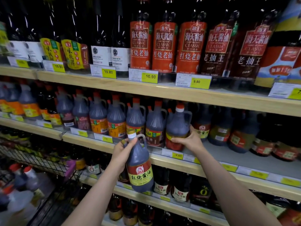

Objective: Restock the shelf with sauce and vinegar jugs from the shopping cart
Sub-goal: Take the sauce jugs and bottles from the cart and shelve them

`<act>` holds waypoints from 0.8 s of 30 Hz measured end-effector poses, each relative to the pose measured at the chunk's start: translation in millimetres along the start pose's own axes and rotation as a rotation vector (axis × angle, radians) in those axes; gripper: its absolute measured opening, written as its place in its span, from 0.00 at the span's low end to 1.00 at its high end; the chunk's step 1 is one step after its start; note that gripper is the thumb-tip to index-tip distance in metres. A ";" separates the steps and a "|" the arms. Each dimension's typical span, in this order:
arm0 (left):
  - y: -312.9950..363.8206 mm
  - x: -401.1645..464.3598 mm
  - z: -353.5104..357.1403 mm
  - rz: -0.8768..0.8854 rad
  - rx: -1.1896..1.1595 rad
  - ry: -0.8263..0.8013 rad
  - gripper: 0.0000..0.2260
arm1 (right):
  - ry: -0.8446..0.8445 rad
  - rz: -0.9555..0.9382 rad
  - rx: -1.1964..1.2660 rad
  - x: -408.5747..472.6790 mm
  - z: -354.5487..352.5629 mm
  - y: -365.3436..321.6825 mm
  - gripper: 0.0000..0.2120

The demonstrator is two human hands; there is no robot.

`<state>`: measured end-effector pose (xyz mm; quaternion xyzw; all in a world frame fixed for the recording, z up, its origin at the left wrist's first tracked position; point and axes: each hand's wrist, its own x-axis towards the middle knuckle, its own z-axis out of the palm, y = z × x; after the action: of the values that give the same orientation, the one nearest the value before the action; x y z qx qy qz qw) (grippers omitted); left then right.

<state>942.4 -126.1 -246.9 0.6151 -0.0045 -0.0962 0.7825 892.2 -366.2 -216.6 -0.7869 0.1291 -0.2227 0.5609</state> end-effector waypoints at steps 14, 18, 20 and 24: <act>15.5 -5.3 16.2 -0.025 0.041 -0.049 0.05 | -0.131 0.211 -0.054 -11.9 -14.2 -0.5 0.44; 45.8 -32.3 29.5 -0.064 0.010 -0.072 0.04 | -0.107 0.226 -0.069 -54.5 -39.1 -24.7 0.49; 61.2 -47.4 38.7 -0.076 0.016 -0.104 0.04 | -0.216 0.247 -0.070 -75.5 -49.0 -39.1 0.43; 82.8 -77.0 63.2 -0.055 0.084 -0.185 0.03 | -0.476 0.263 -0.071 -116.4 -42.8 -72.9 0.36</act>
<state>870.9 -156.3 -143.2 0.6359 -0.0641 -0.1739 0.7492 766.7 -324.2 -160.4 -0.8128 0.1023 0.0478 0.5715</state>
